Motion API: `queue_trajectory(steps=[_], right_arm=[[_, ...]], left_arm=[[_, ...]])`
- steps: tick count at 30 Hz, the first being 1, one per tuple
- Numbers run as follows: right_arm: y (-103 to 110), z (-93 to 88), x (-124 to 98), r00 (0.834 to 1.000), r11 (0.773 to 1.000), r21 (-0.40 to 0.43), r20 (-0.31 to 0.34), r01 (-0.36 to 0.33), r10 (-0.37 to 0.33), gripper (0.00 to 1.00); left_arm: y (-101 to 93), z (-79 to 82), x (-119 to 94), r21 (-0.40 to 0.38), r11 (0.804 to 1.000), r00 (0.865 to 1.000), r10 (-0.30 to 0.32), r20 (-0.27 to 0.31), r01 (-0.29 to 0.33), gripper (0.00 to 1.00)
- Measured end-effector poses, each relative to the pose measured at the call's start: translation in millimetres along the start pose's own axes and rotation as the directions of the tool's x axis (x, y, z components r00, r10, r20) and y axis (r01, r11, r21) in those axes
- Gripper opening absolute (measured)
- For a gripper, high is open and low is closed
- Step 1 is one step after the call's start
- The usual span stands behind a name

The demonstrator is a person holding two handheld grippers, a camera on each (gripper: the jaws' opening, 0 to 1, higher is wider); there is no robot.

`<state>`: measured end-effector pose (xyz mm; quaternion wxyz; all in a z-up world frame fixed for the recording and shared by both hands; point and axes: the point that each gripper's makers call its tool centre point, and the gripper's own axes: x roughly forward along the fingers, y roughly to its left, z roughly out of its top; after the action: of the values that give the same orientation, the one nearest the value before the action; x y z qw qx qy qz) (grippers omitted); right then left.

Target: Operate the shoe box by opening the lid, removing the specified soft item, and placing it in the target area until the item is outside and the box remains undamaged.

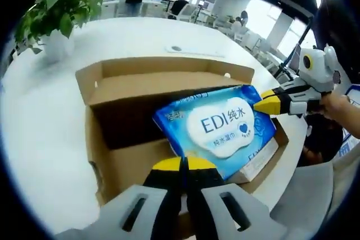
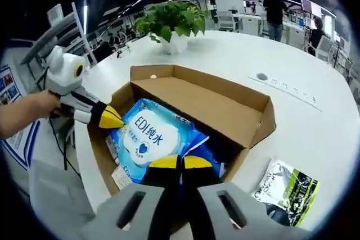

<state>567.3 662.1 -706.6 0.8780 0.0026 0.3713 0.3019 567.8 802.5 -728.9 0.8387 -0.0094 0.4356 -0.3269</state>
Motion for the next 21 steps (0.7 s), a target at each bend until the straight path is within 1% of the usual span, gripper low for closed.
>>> queue_trajectory(steps=[12,17,21], right_arm=[[-5.6,9.7,-17.1,1.000,1.000,0.012,0.028,0.011,-0.012,0.00],[-12.7,11.7,-29.2,0.999,1.000,0.021,0.040,0.022,-0.022,0.00],[-20.3,11.5,-40.3,0.998,0.999,0.030,0.048,0.033,-0.034,0.00]], left_arm=[[-16.3,16.7,-11.9,0.030,1.000,0.999,-0.008,0.037,0.007,0.00],[-27.9,23.9,-12.7,0.029,0.999,0.999,-0.018,0.042,0.017,0.00],[-41.0,29.6,-11.0,0.020,0.999,0.999,-0.032,0.044,0.031,0.00]])
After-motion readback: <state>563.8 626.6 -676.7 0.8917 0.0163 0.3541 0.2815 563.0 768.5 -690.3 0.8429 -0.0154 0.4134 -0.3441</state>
